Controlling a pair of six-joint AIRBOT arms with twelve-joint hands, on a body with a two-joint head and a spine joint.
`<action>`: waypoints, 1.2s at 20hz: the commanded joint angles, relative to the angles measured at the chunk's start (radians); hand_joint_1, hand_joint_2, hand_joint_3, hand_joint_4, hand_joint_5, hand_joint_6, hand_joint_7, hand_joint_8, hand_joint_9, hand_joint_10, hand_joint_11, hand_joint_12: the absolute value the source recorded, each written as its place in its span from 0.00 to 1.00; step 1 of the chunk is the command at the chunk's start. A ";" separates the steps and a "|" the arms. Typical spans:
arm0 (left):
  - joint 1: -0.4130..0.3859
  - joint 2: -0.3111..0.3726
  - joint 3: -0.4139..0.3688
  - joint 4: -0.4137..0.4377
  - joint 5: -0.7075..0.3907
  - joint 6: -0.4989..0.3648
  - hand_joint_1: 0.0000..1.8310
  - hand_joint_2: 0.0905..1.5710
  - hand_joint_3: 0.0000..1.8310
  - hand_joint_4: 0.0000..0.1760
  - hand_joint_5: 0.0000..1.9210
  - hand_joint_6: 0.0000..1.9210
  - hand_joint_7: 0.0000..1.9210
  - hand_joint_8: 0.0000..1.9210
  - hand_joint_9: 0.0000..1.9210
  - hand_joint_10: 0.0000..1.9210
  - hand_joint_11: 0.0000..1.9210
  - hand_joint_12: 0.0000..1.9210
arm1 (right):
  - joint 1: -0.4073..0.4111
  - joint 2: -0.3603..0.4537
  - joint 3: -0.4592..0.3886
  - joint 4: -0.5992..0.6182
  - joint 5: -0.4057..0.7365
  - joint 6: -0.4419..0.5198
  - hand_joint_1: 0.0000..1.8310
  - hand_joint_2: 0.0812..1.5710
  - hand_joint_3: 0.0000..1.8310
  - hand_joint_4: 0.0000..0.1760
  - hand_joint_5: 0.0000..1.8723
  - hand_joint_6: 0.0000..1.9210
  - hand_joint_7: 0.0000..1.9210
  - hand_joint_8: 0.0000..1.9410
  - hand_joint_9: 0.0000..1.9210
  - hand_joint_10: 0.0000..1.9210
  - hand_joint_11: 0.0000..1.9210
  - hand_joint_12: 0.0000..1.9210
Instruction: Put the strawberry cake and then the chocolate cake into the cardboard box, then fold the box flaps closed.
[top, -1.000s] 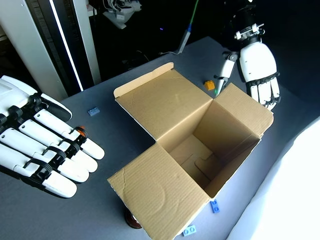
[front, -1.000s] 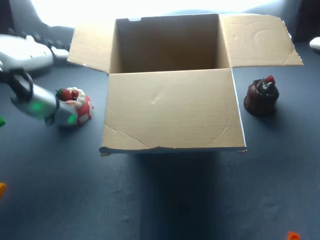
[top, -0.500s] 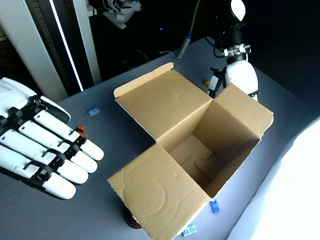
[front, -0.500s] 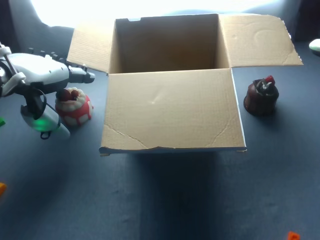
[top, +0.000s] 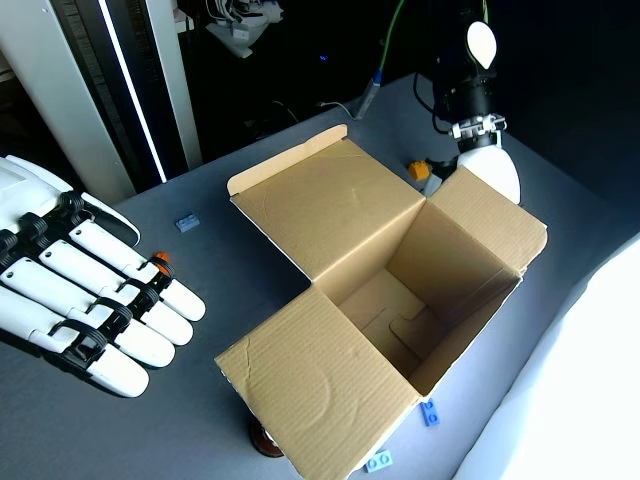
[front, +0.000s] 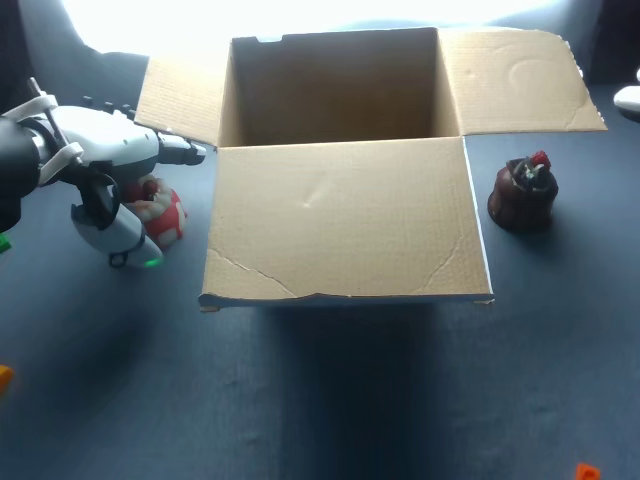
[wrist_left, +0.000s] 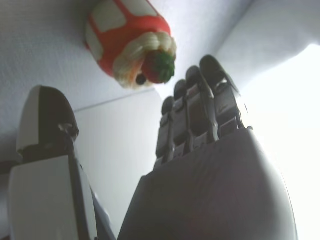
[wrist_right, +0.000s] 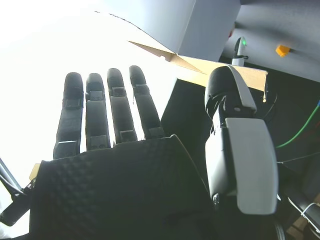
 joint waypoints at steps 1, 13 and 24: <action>0.003 0.001 0.011 0.012 -0.003 0.003 0.57 0.60 0.00 0.11 0.06 0.00 0.10 0.00 0.11 0.00 0.00 0.33 | 0.006 0.010 0.002 0.001 0.117 -0.006 0.07 0.75 0.00 0.00 0.10 0.00 0.09 0.00 0.08 0.01 0.00 0.27; 0.046 -0.034 0.059 -0.011 -0.016 0.003 0.59 0.58 0.00 0.09 0.07 0.00 0.09 0.00 0.10 0.00 0.00 0.32 | 0.006 0.010 0.002 0.001 0.117 -0.006 0.06 0.75 0.00 0.00 0.10 0.00 0.07 0.00 0.05 0.00 0.00 0.19; 0.058 -0.042 0.057 -0.020 -0.016 0.003 0.57 0.61 0.00 0.14 0.10 0.01 0.13 0.00 0.14 0.01 0.00 0.41 | 0.006 0.010 -0.001 0.001 0.118 -0.006 0.06 0.75 0.00 0.00 0.11 0.00 0.07 0.00 0.06 0.00 0.00 0.18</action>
